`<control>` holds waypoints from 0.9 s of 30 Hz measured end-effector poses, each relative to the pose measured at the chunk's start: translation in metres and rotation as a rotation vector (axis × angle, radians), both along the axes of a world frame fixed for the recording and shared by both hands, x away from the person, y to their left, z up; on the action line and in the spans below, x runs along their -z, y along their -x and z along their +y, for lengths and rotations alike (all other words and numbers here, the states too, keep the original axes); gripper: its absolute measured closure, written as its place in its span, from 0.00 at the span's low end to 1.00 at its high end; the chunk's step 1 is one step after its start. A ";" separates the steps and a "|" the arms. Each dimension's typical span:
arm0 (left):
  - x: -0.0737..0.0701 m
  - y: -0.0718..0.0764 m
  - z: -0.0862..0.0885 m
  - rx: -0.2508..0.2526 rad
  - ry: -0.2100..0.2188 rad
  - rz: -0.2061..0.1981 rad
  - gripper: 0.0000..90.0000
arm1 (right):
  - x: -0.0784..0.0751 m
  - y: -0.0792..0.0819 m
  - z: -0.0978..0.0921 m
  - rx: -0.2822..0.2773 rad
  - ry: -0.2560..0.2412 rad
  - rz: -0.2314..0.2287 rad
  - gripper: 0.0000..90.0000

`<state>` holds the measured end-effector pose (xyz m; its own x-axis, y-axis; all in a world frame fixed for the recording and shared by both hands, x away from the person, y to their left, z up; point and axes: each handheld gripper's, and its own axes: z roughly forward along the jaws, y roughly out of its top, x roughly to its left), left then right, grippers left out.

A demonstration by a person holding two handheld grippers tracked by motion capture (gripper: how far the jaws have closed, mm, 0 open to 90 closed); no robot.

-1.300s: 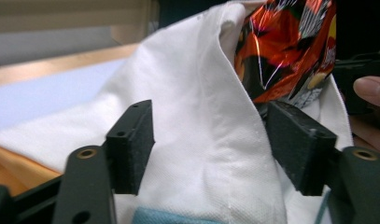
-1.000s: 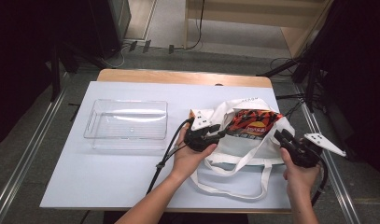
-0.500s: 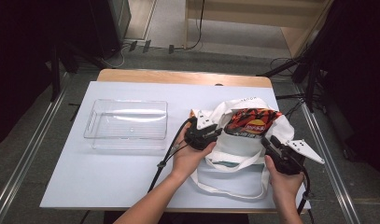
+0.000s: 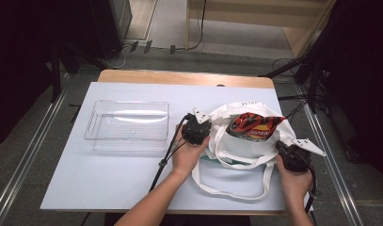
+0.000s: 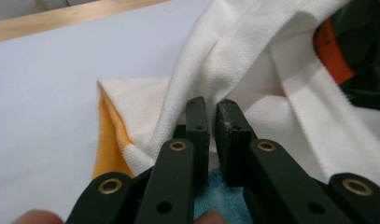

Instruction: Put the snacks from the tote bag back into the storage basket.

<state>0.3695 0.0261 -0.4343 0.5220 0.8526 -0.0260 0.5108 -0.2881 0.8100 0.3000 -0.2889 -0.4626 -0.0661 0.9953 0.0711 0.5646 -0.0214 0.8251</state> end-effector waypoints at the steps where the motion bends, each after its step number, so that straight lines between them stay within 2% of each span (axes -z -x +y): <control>1: 0.000 0.000 0.000 -0.004 0.009 0.001 0.94 | 0.002 -0.001 -0.002 -0.001 -0.008 0.006 0.98; 3: -0.004 0.004 0.001 0.020 0.075 -0.002 0.86 | 0.000 0.003 -0.002 -0.009 -0.053 -0.028 0.95; 4: -0.006 0.007 0.001 0.032 0.091 -0.015 0.78 | -0.004 0.009 -0.001 -0.019 -0.075 -0.073 0.91; 5: -0.009 0.012 0.002 0.043 0.117 -0.035 0.74 | -0.008 0.014 0.001 -0.030 -0.088 -0.111 0.90; 6: -0.012 0.016 0.002 0.051 0.136 -0.050 0.71 | -0.014 0.021 0.003 -0.046 -0.092 -0.169 0.91; 8: -0.019 0.023 0.002 0.063 0.184 -0.075 0.69 | -0.026 0.033 0.011 -0.050 -0.072 -0.257 0.96; 9: -0.022 0.026 0.002 0.077 0.217 -0.078 0.69 | -0.032 0.036 0.015 -0.068 -0.085 -0.285 0.99; 10: -0.025 0.029 0.001 0.086 0.240 -0.082 0.70 | -0.036 0.036 0.020 -0.081 -0.086 -0.294 1.00; 12: -0.027 0.033 -0.004 0.115 0.265 -0.082 0.75 | -0.038 0.030 0.030 -0.114 -0.101 -0.274 1.00; 14: -0.027 0.037 -0.011 0.153 0.260 -0.076 0.78 | -0.036 0.023 0.033 -0.096 -0.126 -0.250 1.00; 15: -0.025 0.039 -0.014 0.176 0.262 -0.075 0.79 | -0.033 0.018 0.034 -0.094 -0.144 -0.227 1.00; 17: -0.021 0.039 -0.019 0.190 0.246 -0.061 0.79 | -0.025 0.011 0.035 -0.082 -0.165 -0.172 1.00; 18: -0.017 0.037 -0.021 0.186 0.233 -0.049 0.78 | -0.021 0.009 0.037 -0.083 -0.180 -0.148 1.00; 21: -0.004 0.027 -0.024 0.163 0.180 0.007 0.75 | -0.015 0.006 0.043 -0.098 -0.149 -0.126 1.00; 22: -0.002 0.025 -0.024 0.152 0.165 0.014 0.74 | -0.014 0.005 0.044 -0.101 -0.144 -0.123 1.00; 24: 0.006 0.019 -0.025 0.116 0.102 0.039 0.76 | -0.012 0.003 0.046 -0.106 -0.131 -0.107 1.00; 25: 0.010 0.016 -0.025 0.111 0.067 0.063 0.76 | -0.010 0.002 0.047 -0.114 -0.122 -0.096 1.00; 27: 0.017 0.012 -0.025 0.101 0.029 0.092 0.76 | -0.006 -0.001 0.046 -0.107 -0.094 -0.073 1.00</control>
<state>0.3572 0.0007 -0.4516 0.5992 0.7942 -0.1011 0.5529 -0.3191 0.7697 0.3009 -0.2425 -0.4569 -0.1798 0.9715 0.1546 0.5066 -0.0433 0.8611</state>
